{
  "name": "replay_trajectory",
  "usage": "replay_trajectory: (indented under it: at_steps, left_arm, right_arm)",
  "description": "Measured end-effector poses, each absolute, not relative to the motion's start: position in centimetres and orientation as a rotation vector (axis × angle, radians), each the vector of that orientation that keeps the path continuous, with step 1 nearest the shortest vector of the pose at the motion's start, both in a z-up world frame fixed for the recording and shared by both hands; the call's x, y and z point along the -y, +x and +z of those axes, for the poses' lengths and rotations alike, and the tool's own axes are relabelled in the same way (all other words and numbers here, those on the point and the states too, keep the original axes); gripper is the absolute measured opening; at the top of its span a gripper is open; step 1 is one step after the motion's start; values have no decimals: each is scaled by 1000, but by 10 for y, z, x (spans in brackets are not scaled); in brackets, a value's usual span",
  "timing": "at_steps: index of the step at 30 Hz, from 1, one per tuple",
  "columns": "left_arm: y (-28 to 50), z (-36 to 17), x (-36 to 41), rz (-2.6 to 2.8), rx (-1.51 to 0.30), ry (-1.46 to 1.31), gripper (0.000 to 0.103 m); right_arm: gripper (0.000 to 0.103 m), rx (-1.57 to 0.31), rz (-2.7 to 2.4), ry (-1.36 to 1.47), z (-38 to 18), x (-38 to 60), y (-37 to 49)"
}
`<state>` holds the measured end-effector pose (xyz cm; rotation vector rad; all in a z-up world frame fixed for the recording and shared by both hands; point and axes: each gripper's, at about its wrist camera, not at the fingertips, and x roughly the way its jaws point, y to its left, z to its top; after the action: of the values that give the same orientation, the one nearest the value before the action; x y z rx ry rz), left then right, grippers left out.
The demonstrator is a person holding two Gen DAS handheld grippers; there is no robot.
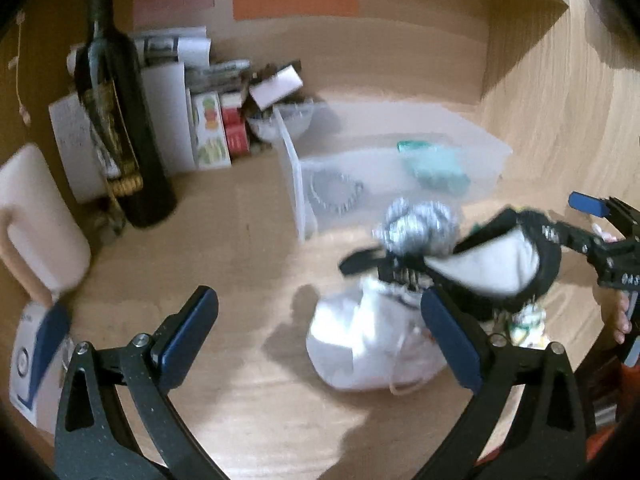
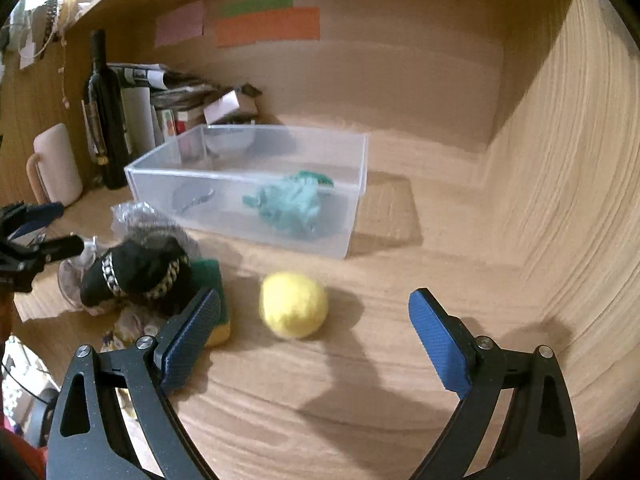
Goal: Organize soft objects
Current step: 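Grasp the white cloth bag with the left tool while the right tool grasps the yellow ball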
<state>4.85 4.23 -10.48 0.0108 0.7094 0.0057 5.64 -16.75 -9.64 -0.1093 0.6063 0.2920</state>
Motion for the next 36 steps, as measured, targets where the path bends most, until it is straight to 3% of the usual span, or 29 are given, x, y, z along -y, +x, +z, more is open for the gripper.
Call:
replay_trajectory:
  at_steps: [12, 17, 21, 23, 24, 28, 36]
  left_arm:
    - [57, -125, -43, -93, -768, -109, 103]
    - [57, -128, -38, -131, -765, -112, 101]
    - [58, -131, -37, -192, -775, -156, 81]
    - [59, -132, -39, -225, -786, -191, 72]
    - [59, -131, -39, -227, -785, -198, 67]
    - [55, -126, -35, -229, -771, -186, 48]
    - [47, -111, -48, -138, -697, -159, 40]
  right_arm:
    - [94, -678, 323, -38, -110, 167, 71]
    - [70, -722, 343, -55, -114, 159, 78]
    - [55, -727, 361, -61, -115, 156, 78]
    - [38, -730, 364, -54, -116, 156, 79]
    - [35, -733, 366, -50, -116, 156, 79]
    - [35, -703, 356, -50, -113, 156, 75]
    - [34, -630, 344, -40, -99, 164, 68]
